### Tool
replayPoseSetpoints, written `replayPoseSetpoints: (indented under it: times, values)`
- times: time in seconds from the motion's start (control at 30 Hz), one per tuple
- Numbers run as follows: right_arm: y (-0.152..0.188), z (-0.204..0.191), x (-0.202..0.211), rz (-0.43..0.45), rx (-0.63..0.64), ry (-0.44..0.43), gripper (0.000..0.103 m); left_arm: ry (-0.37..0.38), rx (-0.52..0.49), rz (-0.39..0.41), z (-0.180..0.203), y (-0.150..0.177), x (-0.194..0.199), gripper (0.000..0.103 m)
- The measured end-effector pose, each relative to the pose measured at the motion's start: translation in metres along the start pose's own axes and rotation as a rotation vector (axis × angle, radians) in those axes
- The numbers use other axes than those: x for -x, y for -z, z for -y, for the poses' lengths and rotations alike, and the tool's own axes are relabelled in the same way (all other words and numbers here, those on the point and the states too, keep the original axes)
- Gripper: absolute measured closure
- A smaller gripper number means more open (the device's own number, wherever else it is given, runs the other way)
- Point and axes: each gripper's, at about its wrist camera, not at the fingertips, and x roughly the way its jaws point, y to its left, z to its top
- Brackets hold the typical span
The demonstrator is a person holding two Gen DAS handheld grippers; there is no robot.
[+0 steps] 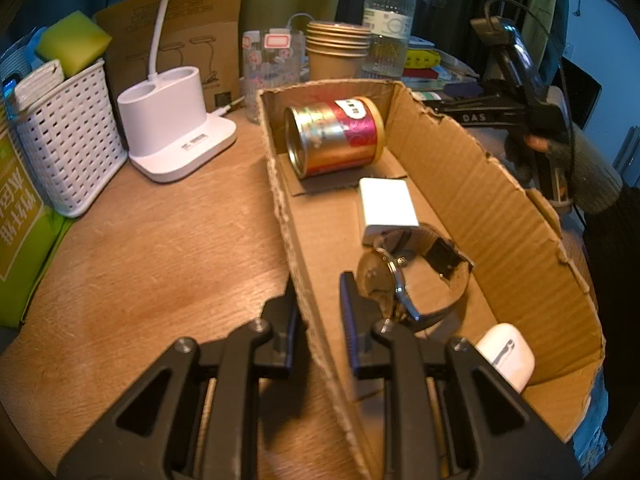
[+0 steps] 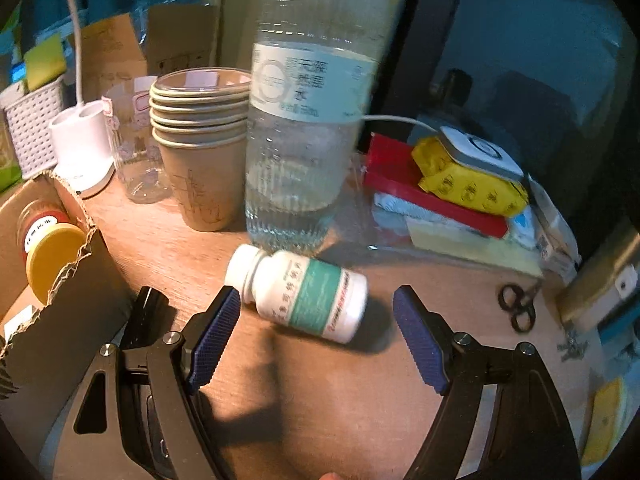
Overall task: Organize rigid objects
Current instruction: 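Close the right gripper on the white pill bottle and lift it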
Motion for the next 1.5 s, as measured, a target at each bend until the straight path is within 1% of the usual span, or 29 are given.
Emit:
replayPoseSetpoints:
  times: [0.17, 0.33, 0.43, 0.5, 0.6, 0.73, 0.77, 0.87, 0.97, 1.03, 1.2, 1.4, 1.5]
  values:
    - [-0.004, -0.011, -0.008, -0.019, 0.062, -0.022, 0.021, 0.001, 0.0, 0.0, -0.002, 0.0, 0.0, 0.083]
    - [0.005, -0.028, -0.002, -0.063, 0.084, -0.056, 0.021, 0.001, 0.001, 0.0, -0.002, 0.0, 0.0, 0.083]
    - [0.01, -0.043, 0.008, -0.059, 0.144, -0.047, 0.021, 0.002, 0.001, 0.0, -0.002, 0.0, 0.0, 0.083]
    - [0.007, -0.047, 0.008, -0.048, 0.167, -0.021, 0.021, 0.001, 0.001, 0.0, -0.001, 0.001, 0.0, 0.083]
    - [0.001, -0.042, 0.002, -0.035, 0.148, 0.01, 0.021, 0.001, 0.001, 0.0, -0.001, 0.001, 0.0, 0.083]
    - [-0.007, -0.029, -0.009, -0.044, 0.086, -0.023, 0.021, 0.002, 0.001, 0.0, -0.001, 0.001, 0.0, 0.083]
    - [-0.005, -0.028, -0.012, -0.056, 0.075, -0.02, 0.023, 0.002, 0.001, 0.0, -0.002, 0.0, 0.0, 0.083]
    - [0.0, -0.028, -0.018, -0.083, 0.054, -0.023, 0.04, 0.002, 0.002, 0.0, -0.002, 0.0, 0.0, 0.083]
    - [0.005, -0.033, -0.019, -0.09, 0.048, -0.022, 0.047, 0.003, 0.002, 0.0, -0.002, 0.0, 0.0, 0.083]
    - [0.005, -0.037, -0.015, -0.094, 0.046, -0.005, 0.048, 0.003, 0.002, 0.0, -0.002, 0.0, 0.0, 0.083]
    - [0.005, -0.039, 0.004, -0.063, 0.031, 0.041, 0.052, 0.002, 0.002, 0.0, -0.001, 0.0, 0.0, 0.083]
    - [0.013, -0.042, 0.036, -0.019, 0.009, 0.069, 0.055, 0.003, 0.002, 0.0, -0.002, 0.0, 0.0, 0.083]
    - [0.016, -0.05, 0.053, 0.007, 0.016, 0.087, 0.057, 0.003, 0.002, 0.0, -0.002, 0.0, 0.0, 0.083]
